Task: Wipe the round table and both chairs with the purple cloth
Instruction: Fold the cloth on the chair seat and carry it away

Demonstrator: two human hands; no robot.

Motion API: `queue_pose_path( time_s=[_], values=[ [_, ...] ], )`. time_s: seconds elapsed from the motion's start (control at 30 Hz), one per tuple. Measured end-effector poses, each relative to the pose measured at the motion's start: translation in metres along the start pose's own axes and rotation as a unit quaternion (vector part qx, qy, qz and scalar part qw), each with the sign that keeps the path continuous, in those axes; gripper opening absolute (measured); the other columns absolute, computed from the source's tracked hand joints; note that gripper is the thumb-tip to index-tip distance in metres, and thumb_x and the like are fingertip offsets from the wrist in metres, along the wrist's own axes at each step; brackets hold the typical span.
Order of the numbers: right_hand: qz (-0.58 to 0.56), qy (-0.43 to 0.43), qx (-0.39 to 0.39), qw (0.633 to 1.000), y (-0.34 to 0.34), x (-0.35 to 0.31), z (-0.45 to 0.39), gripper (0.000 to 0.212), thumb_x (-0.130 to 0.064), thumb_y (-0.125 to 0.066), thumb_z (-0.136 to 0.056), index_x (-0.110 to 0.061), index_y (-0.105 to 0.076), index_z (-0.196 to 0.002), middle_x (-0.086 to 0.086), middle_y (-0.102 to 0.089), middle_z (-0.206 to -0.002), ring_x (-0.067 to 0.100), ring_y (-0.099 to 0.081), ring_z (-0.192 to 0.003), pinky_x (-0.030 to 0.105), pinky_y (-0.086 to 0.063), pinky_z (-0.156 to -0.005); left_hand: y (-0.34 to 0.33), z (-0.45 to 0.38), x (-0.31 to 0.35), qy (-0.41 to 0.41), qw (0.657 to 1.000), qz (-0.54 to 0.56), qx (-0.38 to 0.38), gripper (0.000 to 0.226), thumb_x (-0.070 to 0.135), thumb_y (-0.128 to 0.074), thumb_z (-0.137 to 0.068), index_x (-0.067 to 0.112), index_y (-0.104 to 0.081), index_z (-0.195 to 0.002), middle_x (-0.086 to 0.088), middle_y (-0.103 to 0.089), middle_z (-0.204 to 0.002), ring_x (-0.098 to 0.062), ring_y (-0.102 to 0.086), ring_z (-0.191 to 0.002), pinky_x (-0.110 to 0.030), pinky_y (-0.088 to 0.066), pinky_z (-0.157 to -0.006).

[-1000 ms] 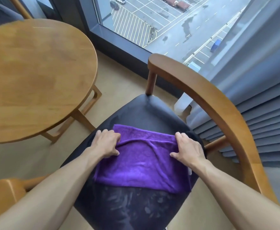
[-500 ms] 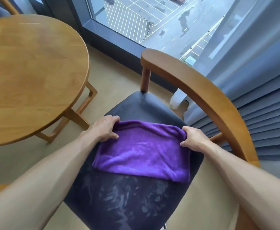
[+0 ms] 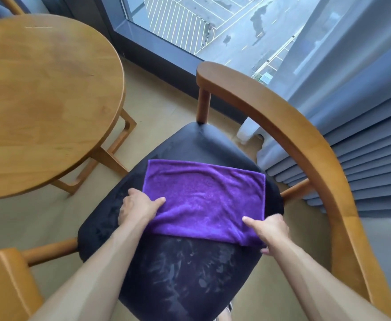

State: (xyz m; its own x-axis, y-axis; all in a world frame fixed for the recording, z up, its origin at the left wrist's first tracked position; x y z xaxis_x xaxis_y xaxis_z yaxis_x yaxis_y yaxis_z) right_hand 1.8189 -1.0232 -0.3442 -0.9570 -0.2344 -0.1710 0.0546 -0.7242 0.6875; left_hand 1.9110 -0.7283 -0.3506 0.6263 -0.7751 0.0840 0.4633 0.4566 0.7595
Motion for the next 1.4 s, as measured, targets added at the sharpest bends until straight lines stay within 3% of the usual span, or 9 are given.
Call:
queue_pose_path(
  time_s=[0.2,0.3,0.43,0.57,0.77,0.93,1.07,1.23,1.4],
  values=[
    [-0.154,-0.022,-0.07,0.985,-0.015,0.02,-0.005,0.055,-0.026,-0.09,-0.067,0.002,-0.067,-0.109,0.017,-0.069,-0.108,0.035,-0.066,-0.097,0.046,-0.055,-0.091,-0.011,0.003,-0.02,-0.016,0.977,0.182,-0.108,0.069,0.075,-0.066,-0.075,0.007,-0.068,-0.084,-0.004,-0.07,-0.096,-0.026,-0.066,-0.087,-0.035,-0.05,-0.077],
    [-0.153,-0.012,-0.097,0.983,-0.013,0.028,-0.008,0.03,-0.01,-0.088,-0.068,-0.001,-0.07,-0.091,0.012,-0.071,-0.088,0.024,-0.065,-0.07,0.031,-0.052,-0.061,-0.002,-0.004,-0.051,-0.053,0.974,0.207,-0.078,0.051,0.061,-0.071,-0.081,0.011,-0.074,-0.074,-0.004,-0.073,-0.079,-0.027,-0.069,-0.078,-0.037,-0.055,-0.076],
    [-0.169,-0.021,-0.126,0.977,-0.027,0.042,-0.001,0.021,-0.002,-0.082,-0.072,-0.007,-0.063,-0.08,0.012,-0.068,-0.085,0.023,-0.064,-0.07,0.027,-0.051,-0.05,-0.001,-0.006,-0.083,-0.069,0.98,0.173,-0.066,0.027,0.041,-0.085,-0.075,0.018,-0.071,-0.075,0.001,-0.072,-0.077,-0.023,-0.066,-0.075,-0.031,-0.043,-0.059],
    [-0.238,-0.034,-0.128,0.962,-0.025,0.044,0.002,0.023,-0.009,-0.079,-0.077,-0.011,-0.057,-0.074,0.008,-0.066,-0.079,0.02,-0.064,-0.067,0.025,-0.05,-0.046,0.005,-0.007,-0.074,-0.002,0.966,0.241,-0.098,0.038,0.04,-0.082,-0.077,0.01,-0.061,-0.068,-0.004,-0.069,-0.073,-0.022,-0.062,-0.065,-0.03,-0.044,-0.055],
    [-0.17,0.025,-0.101,0.98,-0.015,0.037,-0.002,0.024,-0.016,-0.076,-0.078,-0.014,-0.054,-0.069,0.007,-0.058,-0.073,0.022,-0.055,-0.065,0.033,-0.051,-0.061,0.011,-0.01,-0.075,0.022,0.945,0.259,-0.199,0.042,0.044,-0.081,-0.078,0.01,-0.074,-0.103,-0.01,-0.075,-0.101,-0.035,-0.07,-0.097,-0.05,-0.057,-0.089],
    [-0.119,0.056,-0.008,0.991,-0.005,0.012,-0.01,0.053,-0.054,-0.076,-0.076,-0.002,-0.07,-0.084,0.011,-0.069,-0.086,0.034,-0.068,-0.081,0.045,-0.059,-0.08,0.014,-0.016,-0.051,0.027,0.963,0.242,-0.118,0.075,0.059,-0.078,-0.074,0.009,-0.062,-0.129,-0.012,-0.06,-0.133,-0.036,-0.059,-0.118,-0.042,-0.05,-0.085],
    [-0.087,0.058,0.01,0.995,-0.003,-0.015,-0.021,0.081,-0.07,-0.072,-0.068,0.0,-0.066,-0.108,0.016,-0.07,-0.105,0.035,-0.069,-0.094,0.047,-0.058,-0.086,0.008,-0.021,-0.043,0.066,0.96,0.253,-0.101,0.069,0.064,-0.077,-0.072,0.006,-0.067,-0.109,-0.011,-0.066,-0.111,-0.034,-0.065,-0.095,-0.045,-0.055,-0.091],
    [-0.03,0.112,-0.024,0.993,-0.011,-0.028,-0.03,0.047,-0.048,-0.077,-0.078,-0.007,-0.068,-0.098,0.012,-0.07,-0.098,0.033,-0.069,-0.086,0.047,-0.06,-0.08,0.011,-0.027,-0.04,0.003,0.972,0.205,-0.117,0.042,0.052,-0.073,-0.084,0.011,-0.069,-0.089,-0.005,-0.067,-0.088,-0.025,-0.065,-0.078,-0.032,-0.047,-0.058],
    [0.03,0.135,0.042,0.989,-0.014,-0.019,-0.024,0.023,-0.036,-0.072,-0.086,-0.016,-0.065,-0.093,0.01,-0.069,-0.099,0.03,-0.062,-0.087,0.033,-0.052,-0.077,0.017,-0.029,-0.054,-0.101,0.983,0.139,-0.07,0.024,0.039,-0.06,-0.097,0.018,-0.071,-0.09,-0.009,-0.069,-0.095,-0.029,-0.064,-0.082,-0.035,-0.054,-0.064]
  ],
)
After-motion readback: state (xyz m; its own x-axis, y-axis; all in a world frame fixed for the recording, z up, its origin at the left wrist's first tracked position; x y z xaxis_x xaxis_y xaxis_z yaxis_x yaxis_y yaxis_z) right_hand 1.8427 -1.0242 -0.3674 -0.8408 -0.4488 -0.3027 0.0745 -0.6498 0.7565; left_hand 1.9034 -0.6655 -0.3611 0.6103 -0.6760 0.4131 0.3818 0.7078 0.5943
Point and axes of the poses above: each hand's wrist, its own z-axis away from the middle knuckle, its own y-axis out of the back of the hand, x = y × z, the point moved 1 cm from there along -z, towards the middle knuckle
